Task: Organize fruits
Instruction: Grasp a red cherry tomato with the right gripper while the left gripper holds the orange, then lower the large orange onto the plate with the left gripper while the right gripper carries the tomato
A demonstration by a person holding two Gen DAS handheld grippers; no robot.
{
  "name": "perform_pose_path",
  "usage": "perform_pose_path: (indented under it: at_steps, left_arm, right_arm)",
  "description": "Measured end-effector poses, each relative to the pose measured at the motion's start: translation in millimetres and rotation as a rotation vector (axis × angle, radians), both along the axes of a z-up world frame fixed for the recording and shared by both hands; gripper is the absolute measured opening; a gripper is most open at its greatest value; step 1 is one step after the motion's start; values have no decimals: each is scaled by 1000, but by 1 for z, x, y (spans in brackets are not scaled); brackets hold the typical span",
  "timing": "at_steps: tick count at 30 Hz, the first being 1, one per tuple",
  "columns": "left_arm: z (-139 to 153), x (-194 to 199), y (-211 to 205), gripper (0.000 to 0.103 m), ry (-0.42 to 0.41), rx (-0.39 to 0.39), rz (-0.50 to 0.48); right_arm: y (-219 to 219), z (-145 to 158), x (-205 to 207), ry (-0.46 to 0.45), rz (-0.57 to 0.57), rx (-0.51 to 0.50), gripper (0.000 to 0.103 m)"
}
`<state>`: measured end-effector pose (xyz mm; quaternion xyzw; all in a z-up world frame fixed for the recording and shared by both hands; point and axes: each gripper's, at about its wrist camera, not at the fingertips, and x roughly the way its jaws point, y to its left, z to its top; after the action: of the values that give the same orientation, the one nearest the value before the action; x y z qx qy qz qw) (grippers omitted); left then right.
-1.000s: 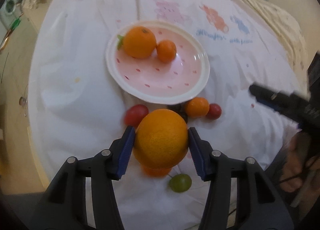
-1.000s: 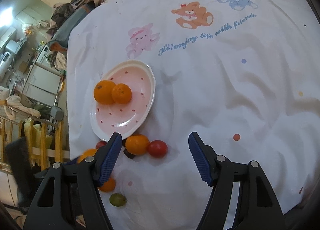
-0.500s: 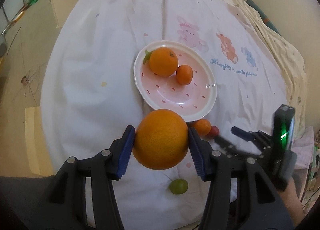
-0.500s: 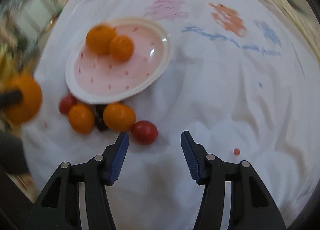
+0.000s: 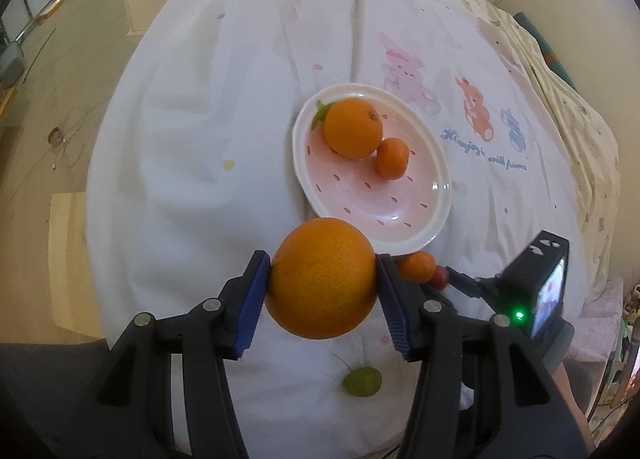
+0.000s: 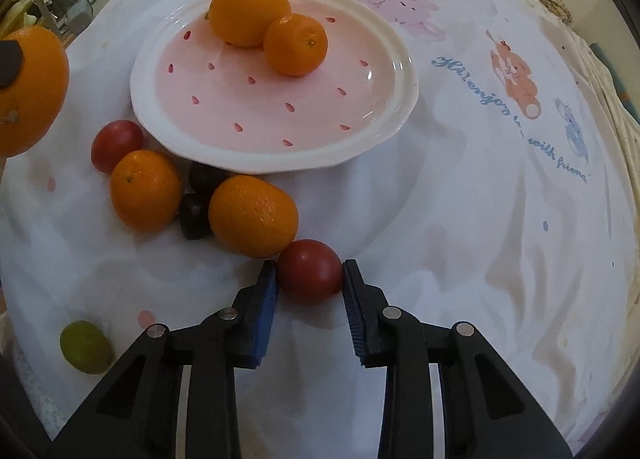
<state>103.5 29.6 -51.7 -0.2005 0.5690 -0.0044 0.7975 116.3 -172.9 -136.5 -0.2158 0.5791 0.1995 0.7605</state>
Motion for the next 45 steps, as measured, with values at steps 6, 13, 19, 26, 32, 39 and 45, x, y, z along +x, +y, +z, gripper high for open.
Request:
perform_pose_path:
  at_steps: [6, 13, 19, 26, 32, 39, 45]
  left_arm:
    - [-7, 0, 9, 50, 26, -6, 37]
    - [-12, 0, 6, 50, 30, 28, 38]
    - [-17, 8, 3, 49, 39, 38, 46]
    - [4, 7, 0, 50, -71, 109, -1]
    - [0, 19, 11, 49, -36, 102, 26]
    - [15, 55, 6, 49, -53, 73, -18]
    - [24, 102, -4, 50, -84, 113, -86]
  right_arm:
    - [-18, 23, 3, -12, -77, 69, 33]
    - [-42, 67, 6, -80, -172, 238, 33]
    - [-46, 72, 12, -58, -205, 308, 33]
    - [-58, 71, 15, -21, -278, 411, 33]
    - [-61, 90, 30, -51, -299, 493, 34]
    - [-64, 96, 65, -54, -279, 534, 34]
    - [-56, 90, 95, -53, -234, 519, 34]
